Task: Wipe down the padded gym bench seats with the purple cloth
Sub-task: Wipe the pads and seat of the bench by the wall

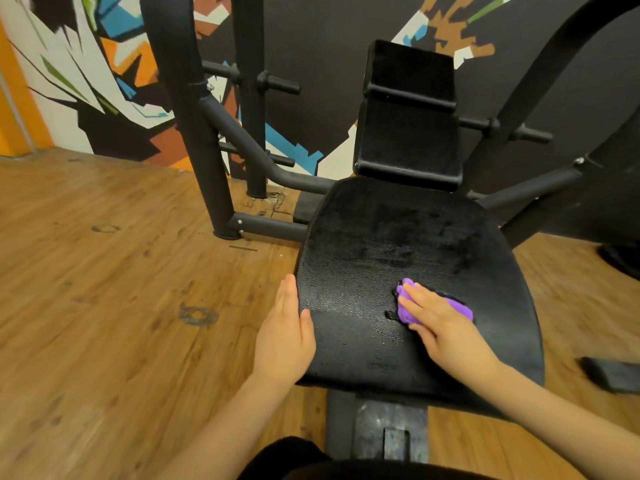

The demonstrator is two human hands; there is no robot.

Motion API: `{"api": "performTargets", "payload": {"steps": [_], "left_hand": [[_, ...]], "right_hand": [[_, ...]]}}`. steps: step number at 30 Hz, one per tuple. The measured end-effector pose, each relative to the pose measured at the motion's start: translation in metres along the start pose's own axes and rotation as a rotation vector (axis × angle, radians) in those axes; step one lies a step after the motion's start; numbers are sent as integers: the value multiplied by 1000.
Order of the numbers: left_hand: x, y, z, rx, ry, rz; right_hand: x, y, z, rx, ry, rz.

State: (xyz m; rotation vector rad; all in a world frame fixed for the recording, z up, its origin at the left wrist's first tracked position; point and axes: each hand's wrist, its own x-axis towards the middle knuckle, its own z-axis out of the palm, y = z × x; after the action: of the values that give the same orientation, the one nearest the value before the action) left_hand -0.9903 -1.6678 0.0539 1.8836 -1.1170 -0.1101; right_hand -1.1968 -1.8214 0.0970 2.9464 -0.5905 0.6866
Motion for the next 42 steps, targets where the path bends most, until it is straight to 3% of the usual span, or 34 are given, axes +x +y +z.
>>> {"api": "performTargets", "payload": {"steps": [4, 10, 16, 24, 29, 33, 37, 42], "left_hand": [[0, 1, -2, -17, -8, 2], [-6, -8, 0, -69, -20, 24], [-19, -17, 2, -105, -11, 43], [-19, -18, 5, -114, 2, 91], [-18, -22, 9, -151, 38, 89], [-19, -27, 12, -191, 54, 90], [-21, -23, 11, -190, 52, 86], [-23, -20, 9, -185, 43, 72]], "right_hand": [[20, -17, 6, -63, -77, 9], [66, -71, 19, -127, 8, -268], [60, -73, 24, -163, -18, -349], [33, -34, 12, -96, -192, -299], [78, -78, 26, -161, -36, -338], [76, -92, 37, -88, -51, -413], [38, -53, 29, -19, -107, -372], [-22, 3, 0, -1, -135, -181]]}}
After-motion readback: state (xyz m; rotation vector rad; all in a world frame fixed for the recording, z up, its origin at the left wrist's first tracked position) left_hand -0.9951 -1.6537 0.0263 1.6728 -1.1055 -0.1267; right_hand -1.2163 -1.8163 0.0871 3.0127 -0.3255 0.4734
